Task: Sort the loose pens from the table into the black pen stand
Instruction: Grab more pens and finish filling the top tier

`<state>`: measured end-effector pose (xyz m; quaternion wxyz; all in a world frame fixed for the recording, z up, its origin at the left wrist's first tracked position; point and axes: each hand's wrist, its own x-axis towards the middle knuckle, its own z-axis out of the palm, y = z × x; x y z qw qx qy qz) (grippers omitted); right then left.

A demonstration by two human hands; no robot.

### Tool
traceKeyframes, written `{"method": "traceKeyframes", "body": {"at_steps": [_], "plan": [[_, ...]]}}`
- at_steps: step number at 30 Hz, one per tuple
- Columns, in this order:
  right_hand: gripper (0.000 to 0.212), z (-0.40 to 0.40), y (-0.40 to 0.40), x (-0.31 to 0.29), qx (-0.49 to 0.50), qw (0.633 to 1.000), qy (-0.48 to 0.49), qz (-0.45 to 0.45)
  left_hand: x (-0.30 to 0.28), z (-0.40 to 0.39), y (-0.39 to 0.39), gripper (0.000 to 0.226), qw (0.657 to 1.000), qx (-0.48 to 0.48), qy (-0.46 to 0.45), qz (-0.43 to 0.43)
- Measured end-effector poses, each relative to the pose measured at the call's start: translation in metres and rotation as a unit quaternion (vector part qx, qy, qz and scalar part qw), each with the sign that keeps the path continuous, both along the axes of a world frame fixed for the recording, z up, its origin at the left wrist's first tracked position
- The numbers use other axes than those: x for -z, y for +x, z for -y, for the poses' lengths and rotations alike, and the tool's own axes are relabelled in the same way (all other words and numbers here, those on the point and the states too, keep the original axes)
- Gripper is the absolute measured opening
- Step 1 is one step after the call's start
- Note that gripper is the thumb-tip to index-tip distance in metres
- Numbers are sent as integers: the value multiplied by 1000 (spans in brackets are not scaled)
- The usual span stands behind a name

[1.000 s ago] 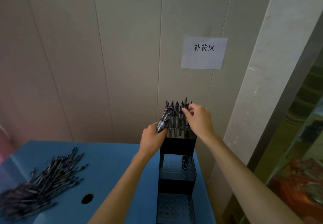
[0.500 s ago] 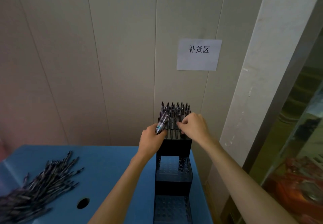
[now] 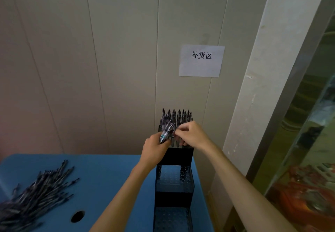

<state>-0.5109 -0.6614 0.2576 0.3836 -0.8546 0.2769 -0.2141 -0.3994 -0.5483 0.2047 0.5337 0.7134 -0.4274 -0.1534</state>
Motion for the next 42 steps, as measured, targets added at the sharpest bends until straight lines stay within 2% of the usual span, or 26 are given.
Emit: {"method": "traceKeyframes", "body": {"at_steps": [5,7,13,18,22,25,29,32,42], "plan": [[11,0,-2,-1,-72,993,91,17,0,0,-1,18,1000,4,-9,-2],[7,1,-2,2,-81,992,96,9,2,0,-2,17,1000,6,-6,-6],[12,3,-2,10,-97,991,88,1,4,-2,-4,20,1000,20,-1,-13],[9,0,0,10,-54,989,123,60,-2,-2,-3,17,1000,5,17,-5],[13,8,1,2,44,976,150,154,-1,-3,1,21,999,-7,38,-7],[12,19,-3,-4,95,970,96,200,0,-5,3,27,999,-31,34,-6],[14,26,-10,-7,122,975,-93,158,-1,-8,5,30,999,-43,22,-3],[11,28,-9,-7,123,971,-168,120,-2,-9,8,30,999,-50,19,0],[14,31,0,7,99,973,-199,55,-2,-11,14,26,998,-53,25,14]]}}
